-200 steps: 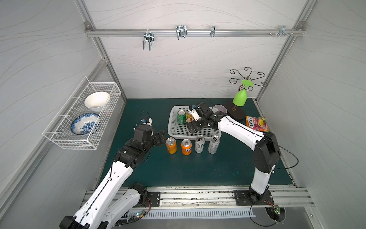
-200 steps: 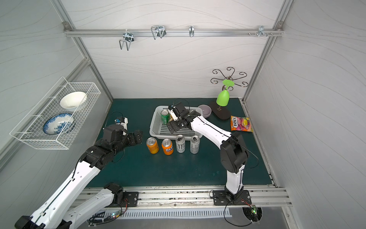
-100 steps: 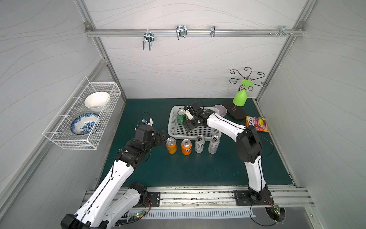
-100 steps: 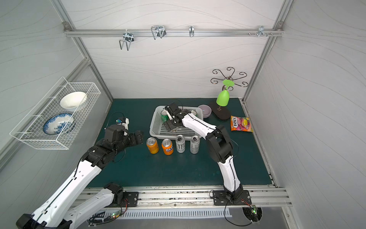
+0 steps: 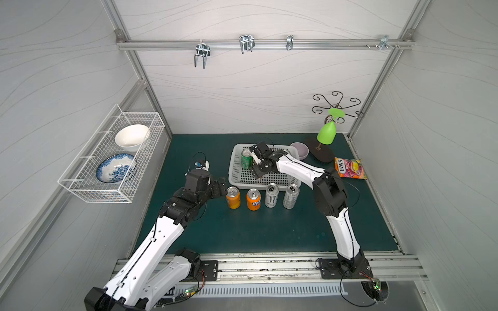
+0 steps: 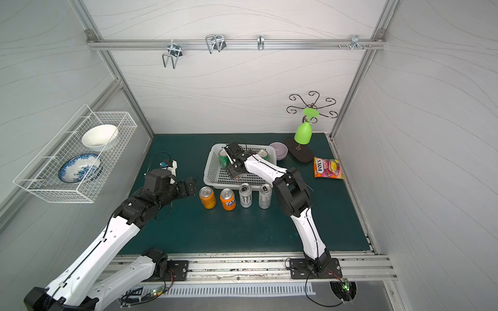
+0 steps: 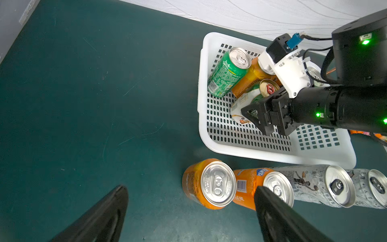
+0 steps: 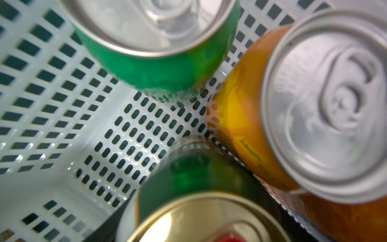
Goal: Take out the drinks from the basket
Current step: Pick up the drink from the basket.
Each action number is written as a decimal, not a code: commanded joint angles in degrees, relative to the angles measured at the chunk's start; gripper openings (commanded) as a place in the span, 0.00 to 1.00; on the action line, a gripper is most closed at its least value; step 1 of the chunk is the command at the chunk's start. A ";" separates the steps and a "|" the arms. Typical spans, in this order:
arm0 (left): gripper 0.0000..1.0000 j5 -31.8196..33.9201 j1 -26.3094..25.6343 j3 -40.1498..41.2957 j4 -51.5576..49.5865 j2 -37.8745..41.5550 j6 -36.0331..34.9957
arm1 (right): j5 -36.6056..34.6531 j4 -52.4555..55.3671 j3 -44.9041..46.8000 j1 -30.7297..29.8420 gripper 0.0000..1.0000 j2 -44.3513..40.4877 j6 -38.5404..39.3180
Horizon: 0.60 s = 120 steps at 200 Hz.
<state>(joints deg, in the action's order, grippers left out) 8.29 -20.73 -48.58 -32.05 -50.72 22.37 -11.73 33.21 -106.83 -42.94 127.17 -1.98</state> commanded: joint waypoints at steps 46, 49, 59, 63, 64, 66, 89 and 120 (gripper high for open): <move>0.98 -0.84 0.25 -0.29 2.79 -0.69 0.00 | -1.73 -1.57 1.47 0.40 0.65 -3.05 1.25; 0.98 -0.84 0.25 -0.29 2.79 -0.76 -0.04 | -1.68 -1.49 1.58 0.40 0.65 -3.33 1.38; 0.98 -0.93 0.25 -0.29 2.78 -0.89 -0.04 | -1.32 -1.46 2.20 0.31 0.64 -4.46 1.54; 0.98 -0.96 0.25 -0.29 2.79 -1.00 0.03 | -1.22 -1.48 2.46 0.31 0.64 -4.94 1.55; 0.98 -0.98 0.25 -0.29 2.79 -1.02 -0.01 | -1.21 -1.48 2.57 0.31 0.64 -5.11 1.59; 0.98 -0.99 0.25 -0.33 2.79 -1.04 0.03 | -1.20 -1.48 2.69 0.25 0.64 -5.45 1.68; 0.98 -1.27 0.25 -0.38 2.87 -1.31 -0.02 | -0.78 -1.40 4.82 -0.03 0.63 -9.13 2.14; 0.98 -1.44 0.25 -0.38 3.05 -1.75 -0.11 | -0.40 -0.81 7.07 -0.40 0.63 -14.34 2.90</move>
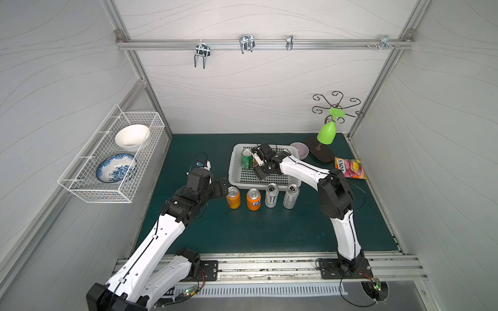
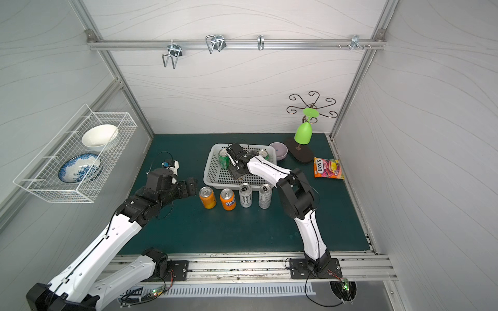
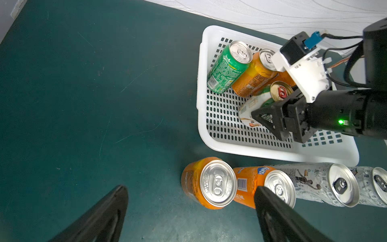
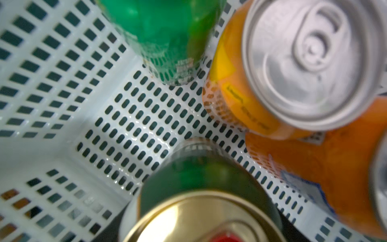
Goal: Take out the drinks from the basket
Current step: Pick up the drink from the basket, then place the drink at the center of the board.
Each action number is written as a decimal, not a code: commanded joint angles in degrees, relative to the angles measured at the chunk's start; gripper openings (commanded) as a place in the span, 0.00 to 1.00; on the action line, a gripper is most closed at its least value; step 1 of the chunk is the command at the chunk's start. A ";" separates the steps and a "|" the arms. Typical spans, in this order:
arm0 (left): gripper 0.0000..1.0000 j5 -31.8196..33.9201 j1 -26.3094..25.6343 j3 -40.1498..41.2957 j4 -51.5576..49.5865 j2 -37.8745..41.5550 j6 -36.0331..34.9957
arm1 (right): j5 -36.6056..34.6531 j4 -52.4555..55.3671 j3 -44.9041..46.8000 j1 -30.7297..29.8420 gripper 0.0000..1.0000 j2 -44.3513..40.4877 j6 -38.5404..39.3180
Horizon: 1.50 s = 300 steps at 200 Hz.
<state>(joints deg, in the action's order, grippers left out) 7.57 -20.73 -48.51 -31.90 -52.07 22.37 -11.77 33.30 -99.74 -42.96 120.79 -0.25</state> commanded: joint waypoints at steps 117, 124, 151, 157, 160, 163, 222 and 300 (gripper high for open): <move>0.98 -1.81 0.25 -1.06 3.42 -2.22 -0.31 | 0.42 11.04 3.97 -4.13 0.59 -32.90 2.99; 0.98 -1.86 0.25 -1.15 3.34 -2.19 -0.35 | 0.43 12.01 4.48 -4.44 0.59 -34.58 2.82; 0.98 -1.82 0.25 -1.23 3.25 -2.24 -0.35 | -0.71 15.84 7.64 -6.10 0.59 -40.79 1.63; 0.98 -1.74 0.25 -1.19 3.25 -2.24 -0.39 | -1.19 16.32 8.78 -6.63 0.59 -42.30 1.28; 0.98 -1.74 0.25 -1.15 3.25 -2.20 -0.36 | -1.34 16.57 9.35 -6.85 0.59 -43.07 1.08; 0.98 -1.66 0.25 -1.16 3.25 -2.15 -0.39 | -1.40 16.76 9.89 -7.06 0.59 -43.79 0.72; 0.98 -1.24 0.34 -1.28 3.25 -2.15 -0.46 | -6.65 19.64 21.40 -15.66 0.59 -55.44 -6.88; 0.98 -0.12 0.34 -0.88 3.07 -1.20 -0.40 | -6.95 8.11 42.54 -19.62 0.59 -63.66 -10.38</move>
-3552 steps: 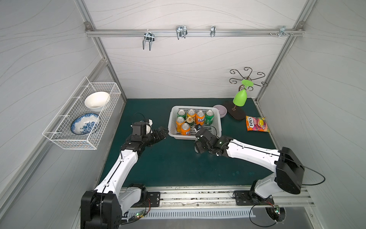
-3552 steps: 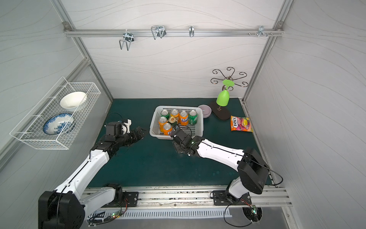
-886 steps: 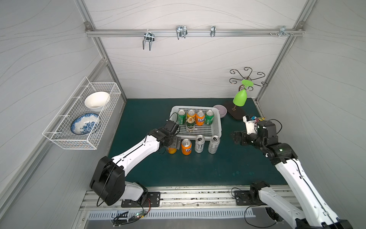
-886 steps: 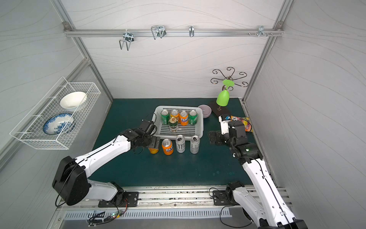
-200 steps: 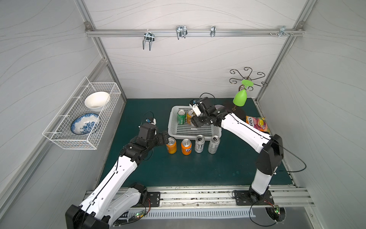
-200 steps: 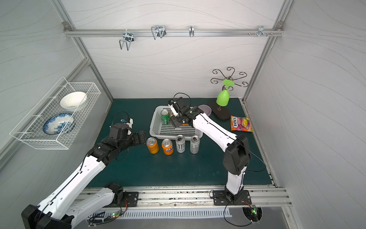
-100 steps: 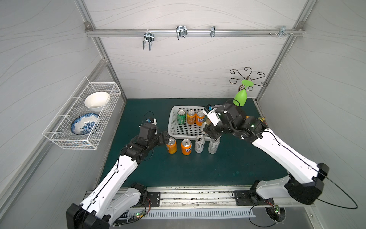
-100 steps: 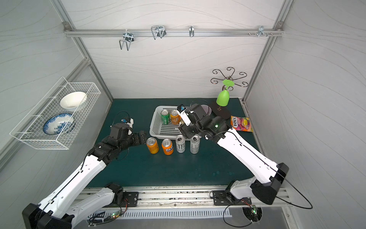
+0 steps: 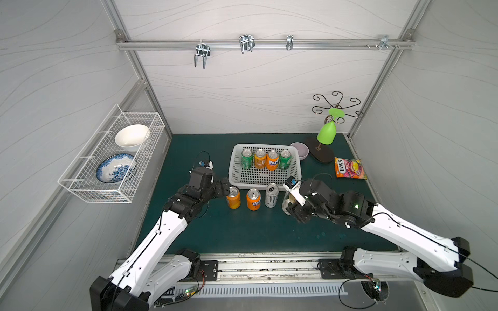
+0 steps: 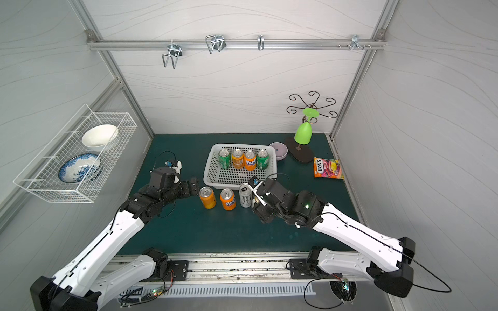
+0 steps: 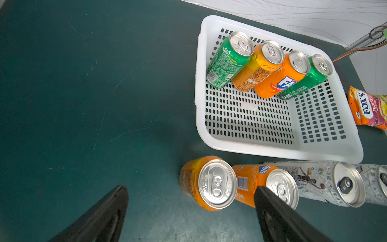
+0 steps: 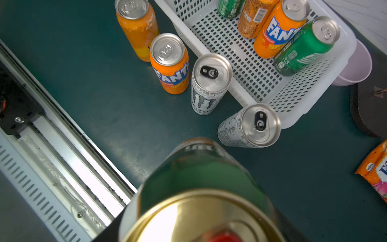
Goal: Take out the drinks from the basket
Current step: Place the drink at the center of the board.
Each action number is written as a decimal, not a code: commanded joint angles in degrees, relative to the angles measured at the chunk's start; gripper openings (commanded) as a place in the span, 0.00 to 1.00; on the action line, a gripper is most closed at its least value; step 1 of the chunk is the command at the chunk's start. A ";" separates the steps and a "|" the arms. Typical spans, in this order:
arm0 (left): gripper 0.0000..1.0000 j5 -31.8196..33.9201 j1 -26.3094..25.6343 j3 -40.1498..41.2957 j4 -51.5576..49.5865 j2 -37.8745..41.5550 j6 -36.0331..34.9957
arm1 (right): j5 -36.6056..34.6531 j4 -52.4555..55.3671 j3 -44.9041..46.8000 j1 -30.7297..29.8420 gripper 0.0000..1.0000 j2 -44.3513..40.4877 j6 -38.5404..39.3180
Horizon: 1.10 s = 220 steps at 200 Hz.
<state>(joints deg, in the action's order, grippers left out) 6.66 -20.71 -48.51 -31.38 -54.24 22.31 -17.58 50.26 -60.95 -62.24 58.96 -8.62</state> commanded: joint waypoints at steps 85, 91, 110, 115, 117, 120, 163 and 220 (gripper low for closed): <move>0.98 1.24 0.32 -0.88 2.38 0.89 -0.24 | 2.07 -18.80 16.98 4.57 0.60 -0.60 -2.76; 0.98 1.26 0.32 -0.96 2.37 0.74 -0.24 | 1.95 -19.32 17.73 4.66 0.60 -0.56 -2.68; 0.98 1.17 0.32 -1.15 2.27 0.37 -0.24 | 2.62 -20.90 19.21 4.93 0.60 -0.20 -2.41; 0.98 1.08 0.32 -1.23 2.28 0.30 -0.24 | 2.72 -21.30 19.53 4.93 0.60 -0.04 -2.37; 0.98 1.10 0.32 -1.23 2.28 0.28 -0.24 | 2.73 -21.44 19.70 4.93 0.60 0.04 -2.36; 0.98 1.08 0.32 -1.31 2.28 0.27 -0.24 | 2.73 -21.61 19.87 4.94 0.60 0.16 -2.36; 0.98 0.89 0.32 -2.11 2.33 0.22 0.11 | 1.60 -22.30 20.30 4.93 0.60 3.22 -1.80; 0.98 0.31 0.32 -2.93 2.11 -0.34 0.28 | 0.88 -21.60 18.91 5.24 0.63 6.55 -4.46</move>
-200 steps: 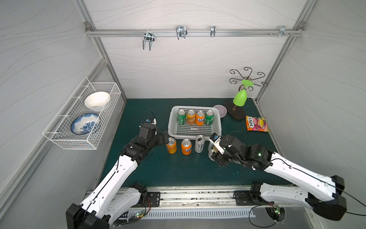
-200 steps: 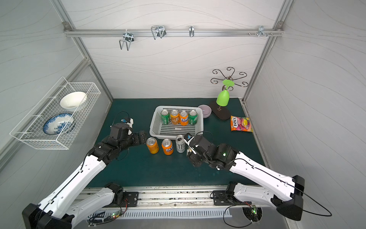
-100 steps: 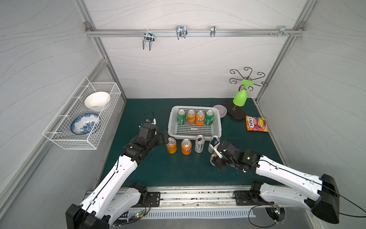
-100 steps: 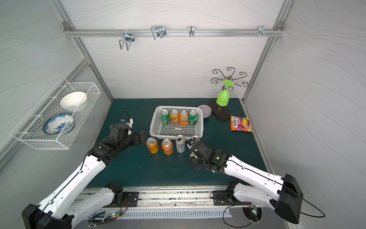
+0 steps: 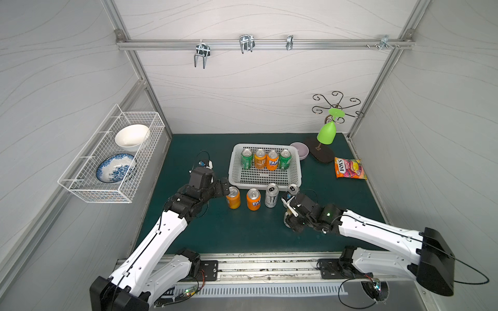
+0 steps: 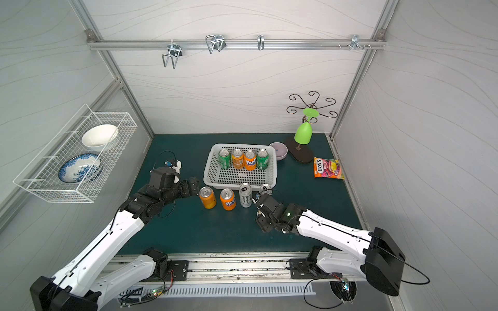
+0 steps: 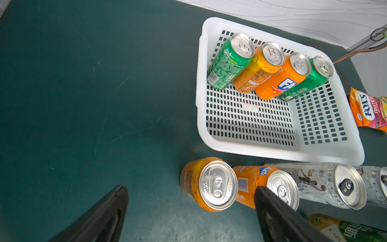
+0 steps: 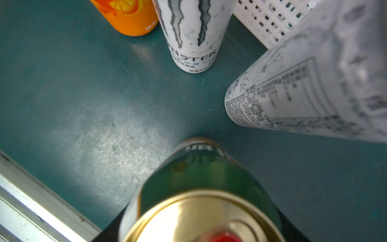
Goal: Take out the drinks from the basket
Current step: Place the drink at the center of the board.
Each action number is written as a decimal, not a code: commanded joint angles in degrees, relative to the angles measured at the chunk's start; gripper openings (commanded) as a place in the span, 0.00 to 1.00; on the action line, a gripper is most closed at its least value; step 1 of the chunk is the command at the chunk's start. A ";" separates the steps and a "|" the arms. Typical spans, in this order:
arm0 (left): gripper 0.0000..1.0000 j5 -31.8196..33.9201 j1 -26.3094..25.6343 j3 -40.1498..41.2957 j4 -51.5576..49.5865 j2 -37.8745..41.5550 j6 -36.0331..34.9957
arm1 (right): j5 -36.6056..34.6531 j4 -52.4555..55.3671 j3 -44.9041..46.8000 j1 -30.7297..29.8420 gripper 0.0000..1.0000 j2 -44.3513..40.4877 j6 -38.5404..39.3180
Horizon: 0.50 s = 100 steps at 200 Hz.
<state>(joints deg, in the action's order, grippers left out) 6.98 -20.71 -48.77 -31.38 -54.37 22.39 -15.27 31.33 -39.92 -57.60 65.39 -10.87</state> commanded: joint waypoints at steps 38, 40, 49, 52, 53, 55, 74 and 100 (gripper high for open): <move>0.98 0.04 0.32 -3.16 1.76 -0.12 0.00 | -1.51 -2.47 -1.00 2.59 0.64 0.52 -5.90; 0.98 0.05 0.32 -3.17 1.73 -0.12 -0.05 | -1.50 -2.60 -0.96 2.65 0.64 0.49 -5.84; 0.98 0.05 0.32 -3.21 1.76 -0.12 -0.02 | -1.43 -3.08 -0.59 2.66 0.66 0.18 -5.74; 0.98 0.01 0.32 -3.25 1.76 -0.12 -0.06 | -1.41 -3.19 -0.53 2.67 0.67 0.08 -5.78; 0.98 0.08 0.32 -3.25 1.76 -0.12 -0.07 | -1.42 -3.20 -0.52 2.67 0.67 0.09 -5.76; 0.98 0.03 0.32 -3.26 1.69 -0.12 -0.07 | -1.43 -3.20 -0.51 2.67 0.67 0.03 -5.81; 0.98 -0.11 0.32 -3.30 1.80 -0.20 -0.07 | -1.08 -2.81 -0.58 2.67 0.73 0.05 -5.74; 0.98 -0.80 0.32 -3.85 2.02 -0.93 -0.14 | -0.66 -2.92 -0.33 2.67 0.78 0.09 -6.07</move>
<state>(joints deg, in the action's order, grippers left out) 6.85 -20.71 -49.19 -31.42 -54.54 22.55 -15.81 30.76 -39.94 -55.05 66.24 -15.68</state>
